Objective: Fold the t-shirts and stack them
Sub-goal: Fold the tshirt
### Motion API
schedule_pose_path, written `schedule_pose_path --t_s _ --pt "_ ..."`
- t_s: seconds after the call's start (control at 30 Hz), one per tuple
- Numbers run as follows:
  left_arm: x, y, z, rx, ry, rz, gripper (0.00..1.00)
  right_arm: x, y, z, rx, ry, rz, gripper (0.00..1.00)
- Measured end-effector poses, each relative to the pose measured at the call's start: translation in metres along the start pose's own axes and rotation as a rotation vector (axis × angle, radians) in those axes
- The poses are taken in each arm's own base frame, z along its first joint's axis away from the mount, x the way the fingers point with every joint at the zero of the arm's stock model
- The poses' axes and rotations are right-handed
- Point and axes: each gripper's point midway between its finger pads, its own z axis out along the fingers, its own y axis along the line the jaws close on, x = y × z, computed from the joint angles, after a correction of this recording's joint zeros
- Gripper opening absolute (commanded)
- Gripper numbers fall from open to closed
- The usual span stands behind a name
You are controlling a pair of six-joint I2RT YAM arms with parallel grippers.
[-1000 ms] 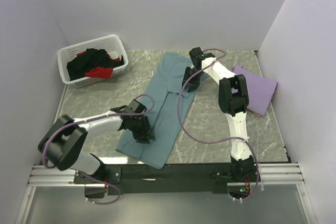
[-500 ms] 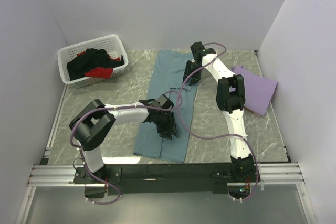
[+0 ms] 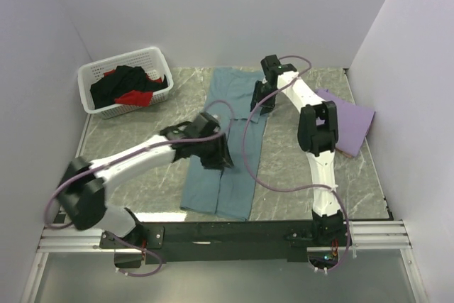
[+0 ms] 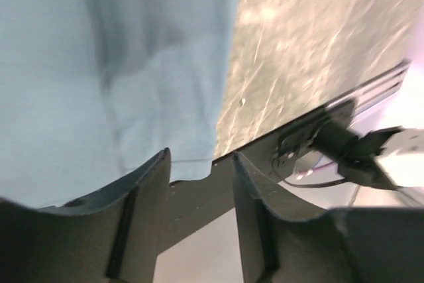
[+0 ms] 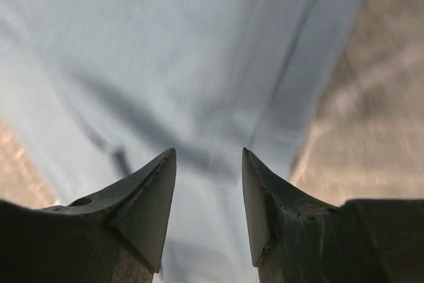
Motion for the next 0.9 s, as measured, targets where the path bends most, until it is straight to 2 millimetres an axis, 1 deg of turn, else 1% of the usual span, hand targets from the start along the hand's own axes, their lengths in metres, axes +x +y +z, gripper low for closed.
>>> schedule_pose_path --t_s 0.03,0.1,0.13,0.17,0.2,0.23,0.3,0.33,0.4,0.43,0.5,0.6,0.67,0.73,0.8,0.9 --pt "-0.008 0.002 -0.014 0.018 -0.042 -0.005 0.5 0.001 0.0 -0.009 -0.002 -0.009 -0.002 0.52" --pt "-0.023 0.019 -0.038 0.027 -0.116 -0.039 0.51 0.007 0.001 -0.036 -0.009 -0.033 -0.006 0.52" --pt "-0.031 0.033 -0.05 0.023 -0.155 -0.062 0.52 0.012 0.002 -0.05 -0.016 -0.05 -0.012 0.52" --pt "-0.035 0.046 -0.057 0.008 -0.178 -0.082 0.52 0.018 0.003 -0.063 -0.021 -0.063 -0.016 0.52" --pt "-0.042 0.064 -0.064 -0.018 -0.209 -0.116 0.52 0.026 0.002 -0.08 -0.028 -0.078 -0.02 0.52" --pt "-0.046 0.081 -0.069 -0.047 -0.228 -0.138 0.52 0.035 0.002 -0.093 -0.035 -0.092 -0.026 0.52" --pt "-0.046 0.108 -0.072 -0.103 -0.227 -0.174 0.52 0.06 0.002 -0.115 -0.05 -0.112 -0.046 0.51" --pt "-0.044 0.12 -0.07 -0.133 -0.214 -0.182 0.52 0.074 0.003 -0.12 -0.057 -0.114 -0.06 0.51" --pt "-0.038 0.139 -0.067 -0.18 -0.181 -0.191 0.52 0.115 0.003 -0.122 -0.064 -0.086 -0.093 0.51" --pt "-0.035 0.147 -0.066 -0.201 -0.165 -0.193 0.52 0.134 0.003 -0.119 -0.066 -0.061 -0.102 0.51" --pt "-0.03 0.161 -0.065 -0.229 -0.143 -0.199 0.52 0.182 0.0 -0.107 -0.06 0.01 -0.128 0.51" --pt "-0.029 0.17 -0.068 -0.242 -0.134 -0.195 0.51 0.251 -0.016 -0.088 -0.026 0.129 -0.147 0.51" --pt "-0.029 0.174 -0.068 -0.241 -0.132 -0.191 0.51 0.289 -0.029 -0.08 0.009 0.19 -0.147 0.51" --pt "-0.024 0.177 -0.066 -0.236 -0.114 -0.184 0.5 0.314 -0.037 -0.079 0.034 0.226 -0.151 0.5" --pt "-0.015 0.18 -0.063 -0.232 -0.083 -0.178 0.5 0.327 -0.037 -0.08 0.033 0.238 -0.151 0.49" --pt "-0.01 0.179 -0.061 -0.218 -0.06 -0.171 0.5 0.342 -0.03 -0.082 -0.003 0.237 -0.151 0.49"
